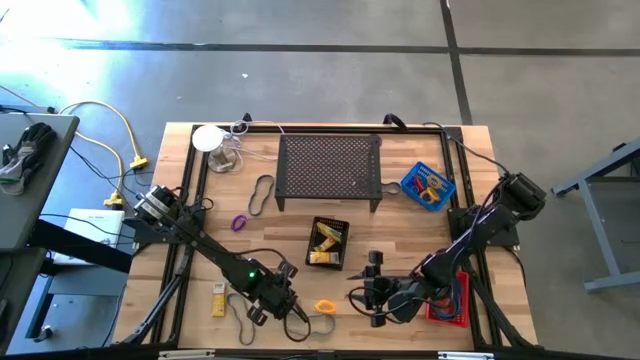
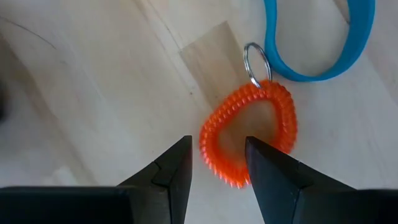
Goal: Pick & Place Office Desk Supplies
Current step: Put the orange spring keychain into the blue bin
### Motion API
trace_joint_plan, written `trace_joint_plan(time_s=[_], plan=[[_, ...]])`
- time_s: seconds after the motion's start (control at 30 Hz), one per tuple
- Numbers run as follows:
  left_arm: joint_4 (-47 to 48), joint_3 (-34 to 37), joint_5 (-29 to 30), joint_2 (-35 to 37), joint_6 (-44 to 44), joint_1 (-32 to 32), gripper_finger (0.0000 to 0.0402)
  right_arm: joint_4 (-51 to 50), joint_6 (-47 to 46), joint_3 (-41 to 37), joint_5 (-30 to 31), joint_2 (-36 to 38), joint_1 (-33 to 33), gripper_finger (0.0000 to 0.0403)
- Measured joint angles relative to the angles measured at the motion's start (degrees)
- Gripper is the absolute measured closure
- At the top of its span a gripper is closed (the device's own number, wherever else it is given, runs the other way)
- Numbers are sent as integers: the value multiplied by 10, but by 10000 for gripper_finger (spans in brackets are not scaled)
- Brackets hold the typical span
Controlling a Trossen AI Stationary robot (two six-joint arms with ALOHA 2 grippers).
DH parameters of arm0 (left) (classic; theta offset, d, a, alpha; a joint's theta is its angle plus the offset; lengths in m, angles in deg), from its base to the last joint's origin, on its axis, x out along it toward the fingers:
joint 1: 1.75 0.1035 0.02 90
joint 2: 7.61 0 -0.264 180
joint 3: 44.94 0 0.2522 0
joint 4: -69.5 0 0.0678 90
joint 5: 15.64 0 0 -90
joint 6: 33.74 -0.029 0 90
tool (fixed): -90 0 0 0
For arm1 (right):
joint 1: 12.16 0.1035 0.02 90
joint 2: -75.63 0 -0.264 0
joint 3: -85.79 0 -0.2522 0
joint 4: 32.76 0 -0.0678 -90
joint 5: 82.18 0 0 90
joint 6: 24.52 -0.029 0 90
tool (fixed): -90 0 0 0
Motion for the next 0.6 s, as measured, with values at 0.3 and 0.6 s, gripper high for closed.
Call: trace_joint_plan(time_s=[0.3,0.6], plan=[[-62,41,-50,4,22,15,278,3,0,0,-12,0,0,227],[-64,41,-59,2,30,15,389,3,2,0,-12,0,0,227]])
